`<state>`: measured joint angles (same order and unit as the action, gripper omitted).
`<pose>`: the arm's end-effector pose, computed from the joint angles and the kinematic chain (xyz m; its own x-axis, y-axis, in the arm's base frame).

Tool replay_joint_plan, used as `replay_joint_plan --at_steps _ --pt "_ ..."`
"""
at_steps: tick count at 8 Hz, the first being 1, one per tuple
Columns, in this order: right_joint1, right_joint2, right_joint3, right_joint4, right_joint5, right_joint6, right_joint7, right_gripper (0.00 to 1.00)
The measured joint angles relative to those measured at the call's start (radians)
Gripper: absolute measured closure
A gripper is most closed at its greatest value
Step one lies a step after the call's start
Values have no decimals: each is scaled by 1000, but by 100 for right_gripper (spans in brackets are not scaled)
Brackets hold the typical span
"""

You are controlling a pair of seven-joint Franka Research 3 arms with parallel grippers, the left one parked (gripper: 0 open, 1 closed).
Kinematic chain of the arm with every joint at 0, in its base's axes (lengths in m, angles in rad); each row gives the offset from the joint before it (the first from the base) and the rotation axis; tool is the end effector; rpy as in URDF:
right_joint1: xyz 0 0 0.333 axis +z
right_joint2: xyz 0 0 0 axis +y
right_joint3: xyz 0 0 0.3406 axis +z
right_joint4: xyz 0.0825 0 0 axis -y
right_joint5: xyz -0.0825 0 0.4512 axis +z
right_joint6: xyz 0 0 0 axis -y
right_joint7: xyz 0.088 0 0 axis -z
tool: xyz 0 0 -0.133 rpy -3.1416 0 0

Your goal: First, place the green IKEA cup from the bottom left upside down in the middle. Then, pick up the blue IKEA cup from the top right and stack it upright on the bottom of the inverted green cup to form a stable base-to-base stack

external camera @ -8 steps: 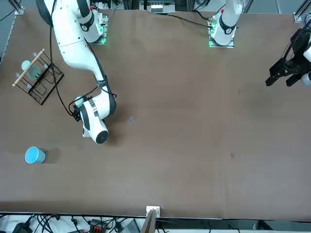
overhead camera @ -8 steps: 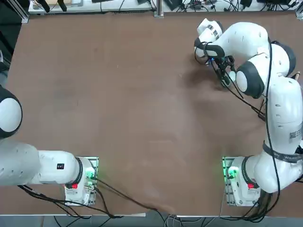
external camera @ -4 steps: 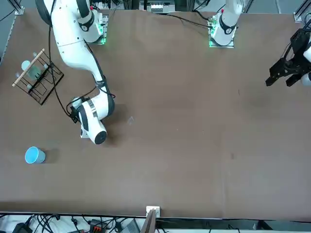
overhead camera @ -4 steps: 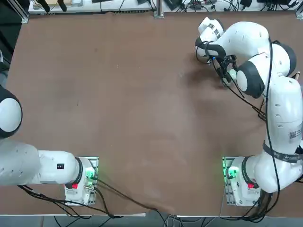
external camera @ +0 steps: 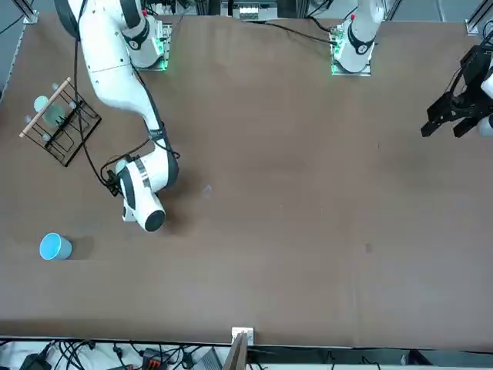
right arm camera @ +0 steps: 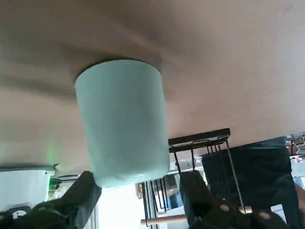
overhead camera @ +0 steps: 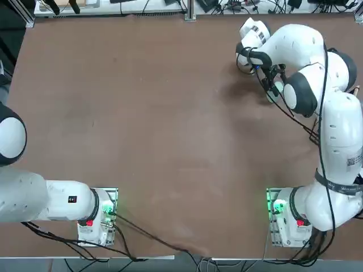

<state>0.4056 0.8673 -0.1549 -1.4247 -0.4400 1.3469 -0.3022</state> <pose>0.6568 0.1143 0.1288 0.4477 0.2223 -0.8661 0.6893 -0.7027 0.1760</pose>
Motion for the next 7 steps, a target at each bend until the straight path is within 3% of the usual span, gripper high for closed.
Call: replay_joint_plan --at_steps 4,7 --pt "7 -75 1 37 7 -39 0 0" --pt "5 -124 0 144 21 -66 -17 0"
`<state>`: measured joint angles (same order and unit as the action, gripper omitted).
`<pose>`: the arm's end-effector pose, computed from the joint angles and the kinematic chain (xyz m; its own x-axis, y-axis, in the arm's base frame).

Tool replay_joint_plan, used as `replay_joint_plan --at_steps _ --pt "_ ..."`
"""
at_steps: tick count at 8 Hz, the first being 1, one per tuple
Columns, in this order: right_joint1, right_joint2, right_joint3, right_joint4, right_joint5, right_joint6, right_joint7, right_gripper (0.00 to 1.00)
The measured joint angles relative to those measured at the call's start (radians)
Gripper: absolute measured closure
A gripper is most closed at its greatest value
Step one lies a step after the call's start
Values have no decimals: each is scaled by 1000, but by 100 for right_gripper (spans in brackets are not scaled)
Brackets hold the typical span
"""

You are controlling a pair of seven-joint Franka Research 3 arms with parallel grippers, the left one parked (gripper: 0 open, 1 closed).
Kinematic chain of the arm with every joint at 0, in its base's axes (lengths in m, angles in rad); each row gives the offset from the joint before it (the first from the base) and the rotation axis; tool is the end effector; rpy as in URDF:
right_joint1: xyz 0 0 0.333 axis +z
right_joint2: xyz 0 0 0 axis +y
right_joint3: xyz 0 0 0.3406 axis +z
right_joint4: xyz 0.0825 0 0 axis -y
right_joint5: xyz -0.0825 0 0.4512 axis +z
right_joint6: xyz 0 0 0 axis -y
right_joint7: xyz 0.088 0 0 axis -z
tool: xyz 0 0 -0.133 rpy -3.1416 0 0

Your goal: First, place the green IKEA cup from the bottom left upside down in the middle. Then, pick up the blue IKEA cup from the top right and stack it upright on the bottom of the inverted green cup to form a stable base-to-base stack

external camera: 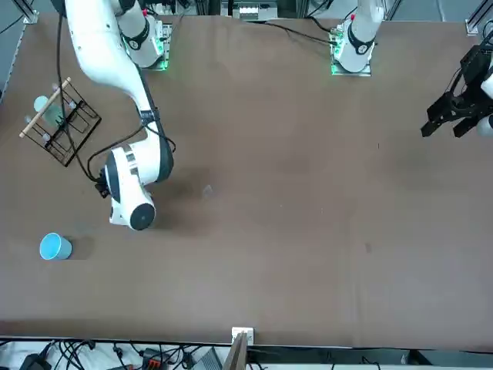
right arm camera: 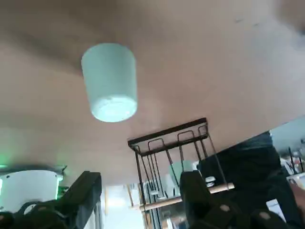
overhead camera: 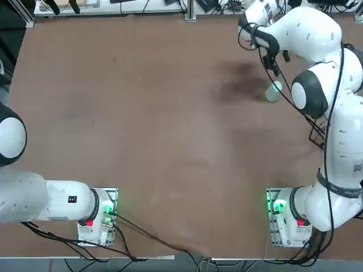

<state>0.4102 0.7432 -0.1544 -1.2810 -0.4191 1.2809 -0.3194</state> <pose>0.7030 0.1423 0.2700 0.6001 0.2868 -0.7467 0.6433 -0.7278 0.2375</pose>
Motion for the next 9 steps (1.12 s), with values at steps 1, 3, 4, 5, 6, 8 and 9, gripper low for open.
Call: replay_joint_plan --at_steps 1,3,4,5,6,8,9 --pt "-8 -7 -2 58 3 -1 -36 0" --pt "-55 -10 -4 166 40 0 -101 0" --pt "-95 -11 -6 209 103 2 -108 0" --pt "-142 -11 -8 244 170 15 -110 0" --pt "-190 -12 -8 266 227 48 -114 0" --pt "-256 -29 -8 287 329 118 -119 0" --pt "-275 -40 -8 289 374 150 -119 0"
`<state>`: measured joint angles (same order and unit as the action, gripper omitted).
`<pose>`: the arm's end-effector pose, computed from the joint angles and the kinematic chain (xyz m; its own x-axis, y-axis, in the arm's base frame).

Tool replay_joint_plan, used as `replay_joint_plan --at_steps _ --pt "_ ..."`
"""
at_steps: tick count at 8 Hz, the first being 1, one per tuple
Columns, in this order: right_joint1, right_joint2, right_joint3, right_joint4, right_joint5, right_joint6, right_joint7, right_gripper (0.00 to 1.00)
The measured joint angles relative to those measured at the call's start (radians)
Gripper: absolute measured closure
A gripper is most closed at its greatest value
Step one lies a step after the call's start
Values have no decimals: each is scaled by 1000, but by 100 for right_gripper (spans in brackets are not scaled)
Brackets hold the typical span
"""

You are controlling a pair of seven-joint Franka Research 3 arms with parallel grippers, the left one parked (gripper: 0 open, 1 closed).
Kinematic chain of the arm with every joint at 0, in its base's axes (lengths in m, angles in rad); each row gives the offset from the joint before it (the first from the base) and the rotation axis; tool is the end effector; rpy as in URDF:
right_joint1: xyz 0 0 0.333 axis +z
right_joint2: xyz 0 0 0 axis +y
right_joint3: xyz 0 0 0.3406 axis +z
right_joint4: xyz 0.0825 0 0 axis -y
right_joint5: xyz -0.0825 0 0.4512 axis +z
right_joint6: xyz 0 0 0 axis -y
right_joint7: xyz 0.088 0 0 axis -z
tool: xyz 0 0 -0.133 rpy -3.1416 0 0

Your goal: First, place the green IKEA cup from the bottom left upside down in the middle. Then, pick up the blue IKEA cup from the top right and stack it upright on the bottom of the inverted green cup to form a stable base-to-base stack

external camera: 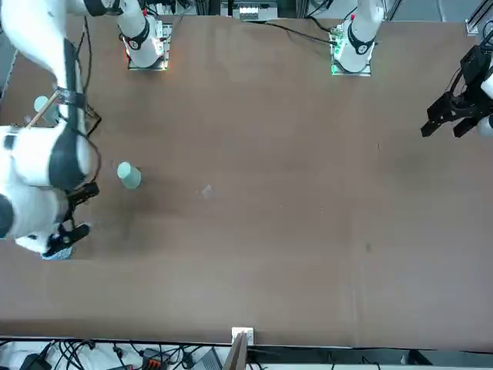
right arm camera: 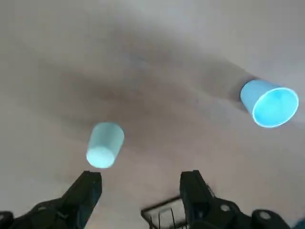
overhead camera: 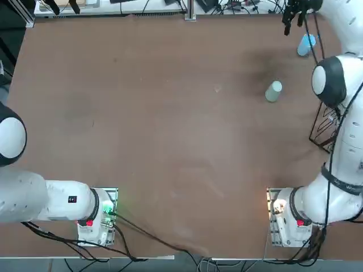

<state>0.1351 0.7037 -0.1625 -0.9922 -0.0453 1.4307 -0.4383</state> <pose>0.7907 0.0110 0.4190 0.8689 0.3991 -0.2930 0.4249 -0.9048 0.0276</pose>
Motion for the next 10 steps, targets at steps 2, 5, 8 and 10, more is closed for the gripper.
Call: replay_joint_plan --at_steps 2,5,8,10 --pt "-39 -22 0 -4 80 89 0 0" --pt "-68 -118 1 -185 114 333 -4 0" --pt "-110 -247 0 -463 121 549 -112 0" --pt "-162 -258 0 -542 173 612 -279 0"
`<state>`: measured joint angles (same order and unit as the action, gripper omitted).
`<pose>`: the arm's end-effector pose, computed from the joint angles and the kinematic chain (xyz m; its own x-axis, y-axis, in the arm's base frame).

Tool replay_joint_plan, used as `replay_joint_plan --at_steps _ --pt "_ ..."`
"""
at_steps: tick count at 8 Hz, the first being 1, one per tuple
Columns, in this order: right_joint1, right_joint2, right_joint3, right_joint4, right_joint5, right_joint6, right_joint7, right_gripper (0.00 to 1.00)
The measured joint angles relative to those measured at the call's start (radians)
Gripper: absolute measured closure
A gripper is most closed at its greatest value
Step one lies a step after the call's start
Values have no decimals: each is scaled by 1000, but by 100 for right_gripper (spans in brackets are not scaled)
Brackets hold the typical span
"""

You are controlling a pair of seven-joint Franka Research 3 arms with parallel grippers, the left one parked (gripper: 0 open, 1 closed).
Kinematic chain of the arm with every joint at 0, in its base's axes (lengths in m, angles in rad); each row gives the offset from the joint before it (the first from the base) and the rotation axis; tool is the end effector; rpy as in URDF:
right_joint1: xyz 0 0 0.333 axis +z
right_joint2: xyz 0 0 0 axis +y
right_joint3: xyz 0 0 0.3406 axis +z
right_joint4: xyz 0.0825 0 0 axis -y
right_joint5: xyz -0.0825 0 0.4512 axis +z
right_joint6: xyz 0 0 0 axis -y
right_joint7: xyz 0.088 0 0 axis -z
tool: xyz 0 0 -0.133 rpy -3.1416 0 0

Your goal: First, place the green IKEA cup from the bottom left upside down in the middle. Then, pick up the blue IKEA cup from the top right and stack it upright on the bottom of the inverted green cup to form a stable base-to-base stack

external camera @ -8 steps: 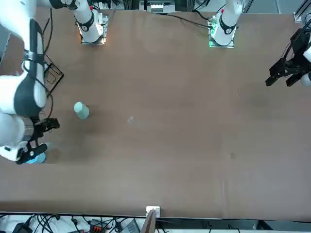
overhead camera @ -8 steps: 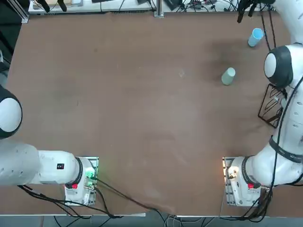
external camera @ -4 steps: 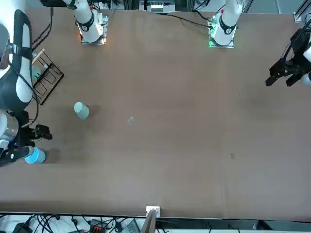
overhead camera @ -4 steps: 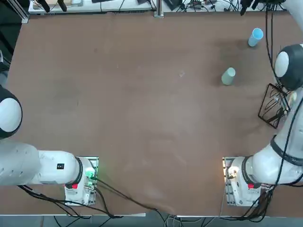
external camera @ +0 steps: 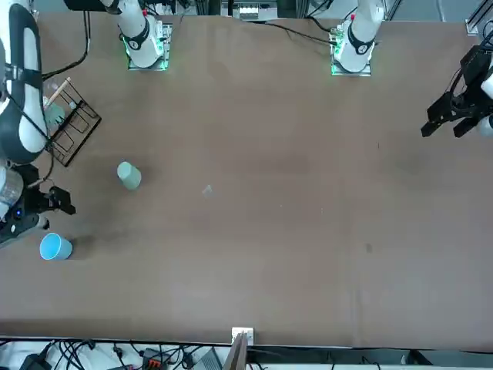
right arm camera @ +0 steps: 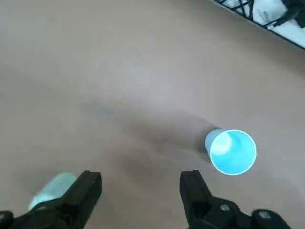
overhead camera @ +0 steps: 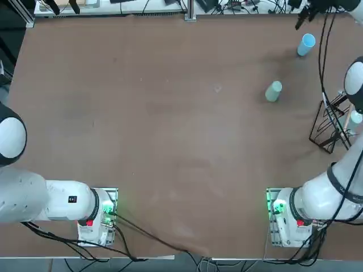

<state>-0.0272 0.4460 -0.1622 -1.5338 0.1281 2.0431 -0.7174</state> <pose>0.7552 -0.1192 0.3775 0.8783 0.4708 0.0835 0.4718 -0.8817 0.0090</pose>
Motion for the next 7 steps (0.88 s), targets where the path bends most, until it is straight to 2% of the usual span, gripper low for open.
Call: replay_joint_plan --at_steps 3,7 --pt "-46 32 0 -64 20 98 -186 1" --pt "-96 154 1 -67 21 244 -391 3"
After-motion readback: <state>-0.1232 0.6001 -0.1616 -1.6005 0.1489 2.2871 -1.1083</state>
